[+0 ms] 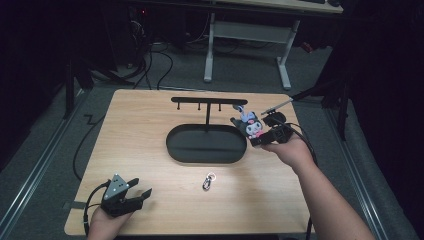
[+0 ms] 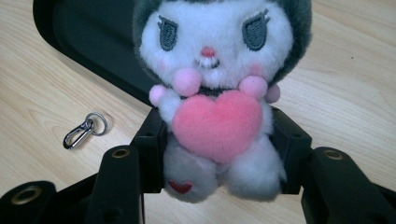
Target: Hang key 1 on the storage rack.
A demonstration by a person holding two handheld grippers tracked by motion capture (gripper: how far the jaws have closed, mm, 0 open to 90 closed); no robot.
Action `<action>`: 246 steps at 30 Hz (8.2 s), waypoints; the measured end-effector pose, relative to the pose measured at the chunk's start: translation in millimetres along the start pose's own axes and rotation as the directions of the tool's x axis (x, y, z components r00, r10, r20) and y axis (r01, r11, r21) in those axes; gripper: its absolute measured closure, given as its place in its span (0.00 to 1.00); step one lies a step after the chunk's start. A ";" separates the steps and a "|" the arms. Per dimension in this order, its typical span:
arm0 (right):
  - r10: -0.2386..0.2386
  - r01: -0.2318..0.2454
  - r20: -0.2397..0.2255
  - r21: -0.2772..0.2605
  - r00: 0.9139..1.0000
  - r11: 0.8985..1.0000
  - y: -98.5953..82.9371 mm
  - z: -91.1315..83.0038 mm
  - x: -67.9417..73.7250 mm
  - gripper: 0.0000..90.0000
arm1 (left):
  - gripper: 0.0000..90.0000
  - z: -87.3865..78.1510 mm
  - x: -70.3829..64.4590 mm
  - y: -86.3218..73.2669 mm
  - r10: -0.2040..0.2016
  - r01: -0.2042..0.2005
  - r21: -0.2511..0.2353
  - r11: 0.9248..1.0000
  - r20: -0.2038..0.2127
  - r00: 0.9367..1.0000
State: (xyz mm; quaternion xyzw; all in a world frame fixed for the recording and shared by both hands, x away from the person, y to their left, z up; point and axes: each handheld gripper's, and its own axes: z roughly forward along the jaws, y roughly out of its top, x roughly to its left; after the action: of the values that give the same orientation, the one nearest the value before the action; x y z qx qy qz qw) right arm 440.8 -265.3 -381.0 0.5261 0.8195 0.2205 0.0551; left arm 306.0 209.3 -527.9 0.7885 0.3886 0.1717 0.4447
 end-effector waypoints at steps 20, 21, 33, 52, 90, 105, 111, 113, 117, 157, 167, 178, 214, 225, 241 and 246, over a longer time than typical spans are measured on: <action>0.008 -0.008 0.004 -0.041 1.000 0.999 1.4 40.0 4.0 0.52 | 0.40 4.1 -6.3 -1.1 0.041 -0.041 0.029 0.999 0.023 0.999; 0.008 -0.008 0.007 -0.042 1.000 0.999 2.3 43.5 3.7 0.52 | 0.40 4.2 -6.7 -1.1 0.044 -0.045 0.029 0.999 0.023 0.999; 0.060 -0.059 0.028 -0.031 0.998 0.998 7.3 60.7 0.0 0.40 | 0.40 4.0 -6.0 -0.6 0.044 -0.044 0.024 0.999 0.022 0.999; -0.034 0.044 0.060 -0.186 0.998 0.982 -97.7 47.6 20.4 0.50 | 0.43 10.6 -18.6 3.1 0.082 -0.083 0.041 0.996 0.028 0.996; 0.042 -0.055 -0.039 -0.457 0.998 0.888 -202.9 41.6 5.9 0.67 | 0.95 133.5 -118.1 82.1 0.102 -0.108 0.176 0.978 0.042 0.994; 0.048 -0.065 -0.049 -0.442 0.998 0.895 -203.7 45.0 3.2 0.66 | 0.94 161.1 -189.1 91.9 0.181 -0.213 0.156 0.965 0.195 0.964; 0.042 -0.064 -0.061 -0.428 0.997 0.901 -205.2 47.2 3.0 0.66 | 0.90 134.6 -154.8 82.7 0.162 -0.184 0.145 0.972 0.154 0.975; 0.043 -0.066 -0.066 -0.421 0.997 0.905 -204.8 47.9 3.5 0.66 | 0.88 109.4 -116.6 70.3 0.140 -0.151 0.147 0.978 0.083 0.987; 0.034 -0.060 -0.071 -0.406 0.997 0.912 -203.4 50.9 6.7 0.66 | 0.85 65.7 -57.3 49.0 0.075 -0.072 0.153 0.986 -0.015 0.997; -0.042 0.031 -0.038 -0.255 0.998 0.966 -164.8 90.8 89.5 0.82 | 0.70 -1.2 -0.2 5.2 0.010 -0.009 0.052 0.999 -0.030 0.999; -0.079 0.072 -0.016 -0.253 0.997 0.965 -163.1 92.6 92.6 0.94 | 0.69 -0.8 1.7 4.0 0.009 -0.008 0.062 0.998 -0.025 1.000; -0.129 0.121 -0.027 -0.191 0.991 0.974 -154.9 88.6 90.1 0.95 | 0.69 0.5 1.6 3.4 0.009 -0.008 0.065 0.998 -0.015 1.000; -0.255 0.259 -0.044 0.160 0.966 0.953 -92.3 98.0 102.4 0.89 | 0.68 -2.5 4.4 4.2 0.016 -0.015 0.057 0.998 -0.017 1.000; -0.286 0.291 -0.051 0.161 0.957 0.943 -87.8 89.1 102.6 0.95 | 0.67 -3.1 4.7 4.5 0.017 -0.016 0.054 0.998 -0.014 1.000; -0.238 0.242 -0.049 0.160 0.970 0.957 -88.2 50.9 82.7 0.95 | 0.52 -2.6 4.8 2.5 0.011 -0.010 0.029 1.000 -0.045 0.999; -0.225 0.228 -0.035 0.171 0.974 0.959 -86.6 40.7 73.7 0.95 | 0.50 -2.8 5.1 2.0 0.015 -0.014 0.023 1.000 -0.042 0.999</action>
State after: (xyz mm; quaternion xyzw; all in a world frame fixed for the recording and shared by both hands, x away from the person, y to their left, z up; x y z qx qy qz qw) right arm 348.8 -217.9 -443.4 0.4299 0.8908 0.1443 0.0279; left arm 308.4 214.1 -525.1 0.7927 0.3940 0.1873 0.4259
